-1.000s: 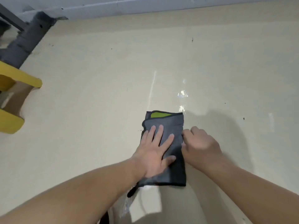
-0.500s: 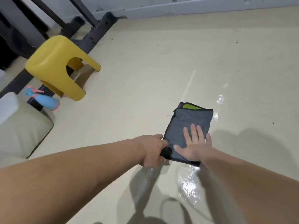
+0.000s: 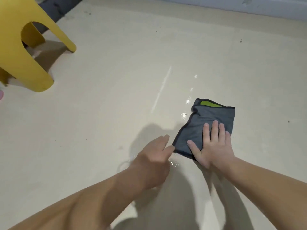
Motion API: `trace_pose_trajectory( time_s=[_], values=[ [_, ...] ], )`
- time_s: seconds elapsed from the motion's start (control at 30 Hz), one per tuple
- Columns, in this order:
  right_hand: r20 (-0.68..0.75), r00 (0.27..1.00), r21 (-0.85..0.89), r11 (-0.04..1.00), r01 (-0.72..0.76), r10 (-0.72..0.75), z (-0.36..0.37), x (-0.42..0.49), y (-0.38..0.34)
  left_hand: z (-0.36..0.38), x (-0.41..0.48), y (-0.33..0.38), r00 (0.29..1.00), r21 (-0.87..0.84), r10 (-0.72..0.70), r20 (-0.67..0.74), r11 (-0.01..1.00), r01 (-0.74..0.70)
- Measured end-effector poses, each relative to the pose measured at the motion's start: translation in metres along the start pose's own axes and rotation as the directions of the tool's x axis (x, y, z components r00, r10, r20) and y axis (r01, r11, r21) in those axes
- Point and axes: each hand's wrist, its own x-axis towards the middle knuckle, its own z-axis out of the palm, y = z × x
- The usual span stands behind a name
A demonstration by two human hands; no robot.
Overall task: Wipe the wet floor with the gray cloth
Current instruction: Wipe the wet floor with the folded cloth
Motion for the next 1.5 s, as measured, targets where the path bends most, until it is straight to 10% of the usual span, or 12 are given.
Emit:
trace_pose_trajectory(
  time_s=[0.1,0.23,0.4,0.57,0.73,1.1,1.3,1.5],
  values=[
    [-0.045,0.994,0.110,0.990,-0.091,0.096,0.005,-0.009,-0.070,-0.002,-0.042,-0.021,0.991,-0.074,-0.019,-0.131,0.997,0.010],
    [-0.145,0.976,0.122,0.976,0.180,-0.162,0.025,-0.035,-0.169,-0.023,-0.102,-0.062,0.979,-0.148,-0.126,-0.162,0.984,0.102],
    [-0.149,0.705,-0.050,0.717,0.695,-0.693,0.040,-0.074,-0.230,-0.038,-0.163,-0.111,0.848,-0.237,-0.446,-0.285,0.890,0.389],
    [-0.104,0.544,0.102,0.535,0.839,-0.833,0.018,-0.075,-0.210,-0.023,-0.155,-0.109,0.841,-0.152,-0.470,-0.268,0.883,0.444],
    [-0.411,0.689,0.294,0.628,0.720,-0.597,-0.017,-0.061,-0.176,0.013,-0.107,-0.089,0.857,0.131,-0.508,-0.084,0.847,0.515],
    [-0.261,0.833,0.415,0.722,0.553,-0.488,-0.026,-0.052,-0.222,-0.030,-0.100,-0.217,0.848,0.213,-0.522,-0.094,0.821,0.529],
    [-0.156,0.779,0.274,0.731,0.624,-0.607,-0.030,-0.066,-0.265,-0.008,-0.176,-0.216,0.613,0.154,-0.752,-0.241,0.594,0.789],
    [-0.091,0.750,0.170,0.732,0.660,-0.655,-0.036,-0.076,-0.321,0.027,-0.224,-0.145,0.884,0.236,-0.433,-0.177,0.853,0.466]
  ],
)
